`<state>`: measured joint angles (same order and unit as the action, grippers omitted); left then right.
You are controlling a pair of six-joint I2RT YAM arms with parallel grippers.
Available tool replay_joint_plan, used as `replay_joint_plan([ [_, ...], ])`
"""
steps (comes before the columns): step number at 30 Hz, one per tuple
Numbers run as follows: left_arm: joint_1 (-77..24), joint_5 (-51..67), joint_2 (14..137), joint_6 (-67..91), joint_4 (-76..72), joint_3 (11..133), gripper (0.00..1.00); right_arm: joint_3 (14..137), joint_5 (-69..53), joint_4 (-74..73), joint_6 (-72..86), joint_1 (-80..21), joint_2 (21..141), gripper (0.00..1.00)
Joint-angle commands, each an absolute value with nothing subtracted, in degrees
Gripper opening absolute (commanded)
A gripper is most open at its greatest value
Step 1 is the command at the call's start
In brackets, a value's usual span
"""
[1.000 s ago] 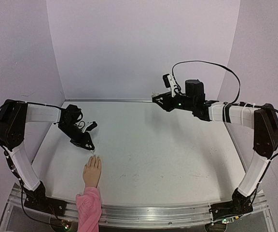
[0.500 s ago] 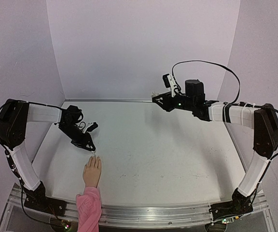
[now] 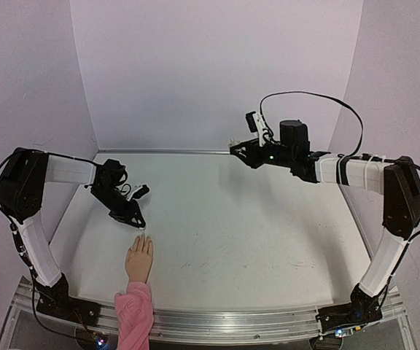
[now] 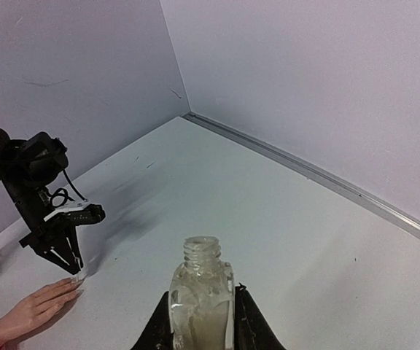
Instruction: Paint the nails
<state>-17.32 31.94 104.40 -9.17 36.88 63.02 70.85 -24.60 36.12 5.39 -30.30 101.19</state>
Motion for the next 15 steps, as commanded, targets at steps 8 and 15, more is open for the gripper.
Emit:
replay_joint_plan([
  [8, -17.33, 31.39, 104.93, -9.9, 35.35, 66.71, 0.0, 72.63, -25.09, 40.26, 5.71, -30.64, 99.23, 0.0],
  [15, -17.31, 30.58, 101.13, -8.52, 35.67, 65.97, 0.0, 72.14, -25.39, 40.34, 5.39, -30.57, 98.72, 0.0],
])
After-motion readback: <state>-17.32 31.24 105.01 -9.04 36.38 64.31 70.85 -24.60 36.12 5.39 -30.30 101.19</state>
